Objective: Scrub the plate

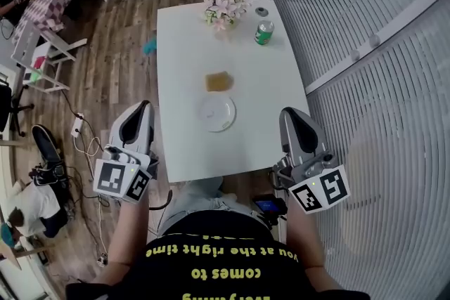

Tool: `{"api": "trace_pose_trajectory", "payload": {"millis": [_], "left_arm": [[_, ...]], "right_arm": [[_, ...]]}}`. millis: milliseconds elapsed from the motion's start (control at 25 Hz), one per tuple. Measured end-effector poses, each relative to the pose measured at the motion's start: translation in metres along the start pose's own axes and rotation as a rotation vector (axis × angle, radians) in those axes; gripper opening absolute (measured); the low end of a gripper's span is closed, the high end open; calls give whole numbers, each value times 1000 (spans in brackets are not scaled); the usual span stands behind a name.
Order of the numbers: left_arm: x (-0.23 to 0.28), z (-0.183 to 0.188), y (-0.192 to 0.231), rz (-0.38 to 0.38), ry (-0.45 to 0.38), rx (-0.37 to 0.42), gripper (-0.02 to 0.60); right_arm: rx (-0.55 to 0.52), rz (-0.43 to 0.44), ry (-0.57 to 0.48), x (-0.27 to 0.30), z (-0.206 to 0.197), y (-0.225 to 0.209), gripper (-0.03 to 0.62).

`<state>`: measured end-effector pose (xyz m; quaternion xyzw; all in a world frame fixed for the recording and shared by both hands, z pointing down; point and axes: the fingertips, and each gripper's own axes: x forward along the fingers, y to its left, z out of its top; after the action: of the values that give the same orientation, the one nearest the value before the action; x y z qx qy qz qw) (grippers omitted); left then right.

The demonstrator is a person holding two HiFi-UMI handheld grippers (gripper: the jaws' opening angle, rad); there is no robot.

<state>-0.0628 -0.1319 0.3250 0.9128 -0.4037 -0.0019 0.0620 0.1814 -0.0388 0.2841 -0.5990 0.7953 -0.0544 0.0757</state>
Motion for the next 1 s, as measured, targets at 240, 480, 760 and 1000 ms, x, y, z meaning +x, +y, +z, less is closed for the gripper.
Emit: {"api": "trace_pose_trajectory", "payload": {"millis": [240,480,760,1000], "left_arm": [[26,-5,30,2,12,-15,5],[44,-2,60,14,7,-13,5],[54,-5,77,17,22,-2,5],[49,-15,77,44,37,-21,5]], "right_arm": [[-9,13,23,43,-5,-7,6],[-27,34,42,82,-6,-8,6],[-41,40,65,105,-7,-14,6],[-52,53,77,107,-9,-17,6]]}}
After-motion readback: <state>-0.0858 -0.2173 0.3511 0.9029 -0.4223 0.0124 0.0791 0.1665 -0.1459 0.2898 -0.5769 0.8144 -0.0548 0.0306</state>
